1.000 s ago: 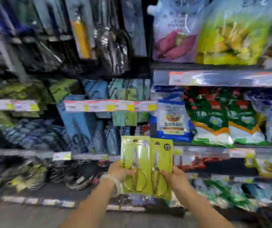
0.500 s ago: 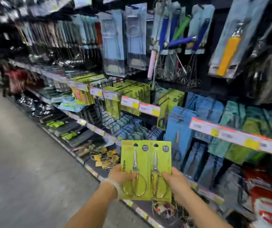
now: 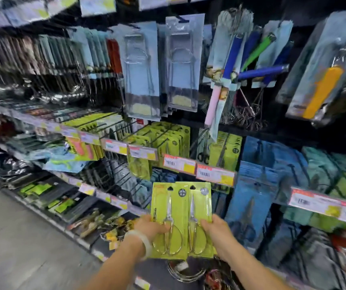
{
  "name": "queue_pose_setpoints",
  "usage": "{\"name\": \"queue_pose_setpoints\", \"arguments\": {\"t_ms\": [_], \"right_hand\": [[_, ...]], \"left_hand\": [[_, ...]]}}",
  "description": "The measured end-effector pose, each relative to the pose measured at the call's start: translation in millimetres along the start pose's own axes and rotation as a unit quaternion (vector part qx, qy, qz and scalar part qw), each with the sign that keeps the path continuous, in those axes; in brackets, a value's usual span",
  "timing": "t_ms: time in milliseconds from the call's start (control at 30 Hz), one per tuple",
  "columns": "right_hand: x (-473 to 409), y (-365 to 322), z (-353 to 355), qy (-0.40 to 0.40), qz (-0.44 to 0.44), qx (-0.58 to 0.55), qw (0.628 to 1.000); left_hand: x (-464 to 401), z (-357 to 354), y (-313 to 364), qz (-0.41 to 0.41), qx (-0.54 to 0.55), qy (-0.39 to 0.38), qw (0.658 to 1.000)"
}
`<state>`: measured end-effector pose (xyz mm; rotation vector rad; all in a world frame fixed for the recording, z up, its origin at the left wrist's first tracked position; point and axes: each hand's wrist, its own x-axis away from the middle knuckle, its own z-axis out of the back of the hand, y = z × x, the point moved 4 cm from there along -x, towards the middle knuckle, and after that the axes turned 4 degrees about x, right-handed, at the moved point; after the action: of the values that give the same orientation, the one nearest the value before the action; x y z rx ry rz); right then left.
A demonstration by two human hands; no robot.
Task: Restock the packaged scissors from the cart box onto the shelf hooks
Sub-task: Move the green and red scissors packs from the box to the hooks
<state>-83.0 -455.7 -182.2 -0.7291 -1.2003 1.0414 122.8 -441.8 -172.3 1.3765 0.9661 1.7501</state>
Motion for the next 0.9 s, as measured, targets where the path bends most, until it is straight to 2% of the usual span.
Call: {"name": "queue_pose_setpoints", "arguments": {"t_ms": [233, 500, 667, 833, 900], "right_hand": [[-38.3, -35.3, -70.2, 0.062, -0.001, -0.033, 0.998], [-78.8, -85.3, -144.2, 0.083, 0.018, -0.008, 0.996], [-95.8, -99.8, -148.7, 0.105, 0.015, -0.07, 0.992], [-112.8, -98.3, -152.9, 0.113, -0.022, -0.089, 0.989], [-119.5, -98.6, -150.9, 0.12, -0.032, -0.044, 0.991]], "left_hand": [[-65.2, 61.7, 25.2, 0.004, -0.014, -0.11, 0.994], [-130.3, 146.8, 45.7, 0.01, -0.024, -0.101, 0.995], [-145.0, 156.1, 55.8, -0.021, -0.046, -0.11, 0.993], [-149.6, 151.9, 52.3, -0.014, -0.065, -0.139, 0.988], [-148.7, 149.9, 49.5, -0.008, -0.06, -0.152, 0.987]]}}
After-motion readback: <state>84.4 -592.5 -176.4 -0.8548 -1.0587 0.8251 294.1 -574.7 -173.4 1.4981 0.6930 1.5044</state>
